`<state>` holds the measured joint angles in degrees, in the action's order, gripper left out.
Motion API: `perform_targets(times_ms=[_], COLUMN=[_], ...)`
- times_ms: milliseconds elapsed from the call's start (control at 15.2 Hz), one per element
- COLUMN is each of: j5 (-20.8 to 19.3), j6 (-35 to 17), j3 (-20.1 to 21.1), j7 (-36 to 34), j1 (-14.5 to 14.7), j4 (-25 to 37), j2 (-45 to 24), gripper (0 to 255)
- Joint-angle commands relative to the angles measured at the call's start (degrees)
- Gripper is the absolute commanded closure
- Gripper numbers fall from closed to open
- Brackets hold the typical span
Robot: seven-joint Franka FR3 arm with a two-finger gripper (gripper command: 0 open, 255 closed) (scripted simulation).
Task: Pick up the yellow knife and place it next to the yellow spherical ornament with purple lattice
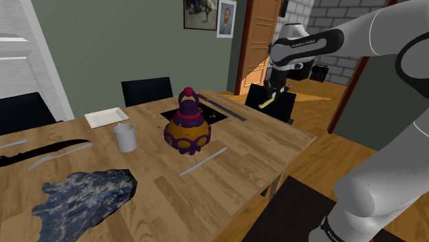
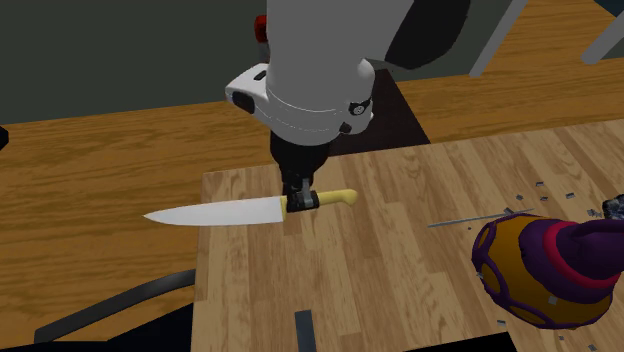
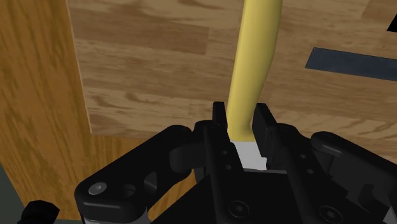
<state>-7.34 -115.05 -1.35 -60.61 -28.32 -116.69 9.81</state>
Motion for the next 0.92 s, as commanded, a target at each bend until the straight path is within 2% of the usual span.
perform_targets(times_ms=[0, 858], j5=[0.1, 0.5], j6=[1.5, 11.5], j3=[0.0, 0.1], j7=[0.3, 1.3], j1=[0.0, 0.1], j4=[1.4, 11.8], j2=[0.1, -0.3], gripper=[255, 255])
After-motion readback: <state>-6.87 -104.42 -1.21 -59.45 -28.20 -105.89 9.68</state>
